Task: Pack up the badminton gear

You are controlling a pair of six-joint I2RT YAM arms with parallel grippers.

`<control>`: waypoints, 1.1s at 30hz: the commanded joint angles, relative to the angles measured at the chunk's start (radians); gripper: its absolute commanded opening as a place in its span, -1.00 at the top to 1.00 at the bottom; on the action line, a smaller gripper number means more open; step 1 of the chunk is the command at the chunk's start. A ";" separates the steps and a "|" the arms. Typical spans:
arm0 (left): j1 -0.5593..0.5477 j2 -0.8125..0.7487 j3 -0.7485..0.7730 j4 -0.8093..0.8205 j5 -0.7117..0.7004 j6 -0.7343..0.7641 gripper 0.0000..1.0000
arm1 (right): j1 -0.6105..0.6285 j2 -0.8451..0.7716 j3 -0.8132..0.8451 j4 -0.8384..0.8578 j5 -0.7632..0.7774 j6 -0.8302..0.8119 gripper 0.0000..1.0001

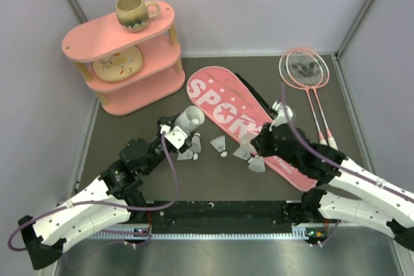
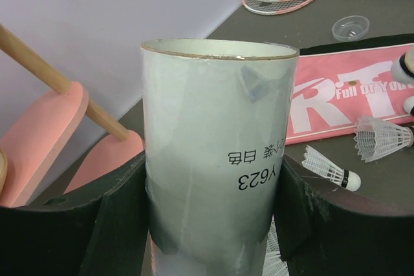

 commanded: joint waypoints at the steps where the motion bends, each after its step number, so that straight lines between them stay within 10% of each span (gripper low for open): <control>1: 0.003 0.015 0.012 0.048 0.069 -0.003 0.47 | -0.129 -0.063 0.149 0.043 -0.526 -0.061 1.00; 16: 0.001 -0.007 -0.003 0.039 0.241 0.010 0.50 | -0.148 0.276 0.679 -0.116 -0.677 -0.144 1.00; 28: 0.000 -0.029 0.004 0.030 0.342 -0.006 0.50 | -0.172 0.422 0.726 -0.124 -0.751 -0.162 1.00; 33: 0.000 -0.026 0.001 0.030 0.338 -0.006 0.51 | -0.172 0.471 0.731 -0.107 -0.783 -0.179 0.65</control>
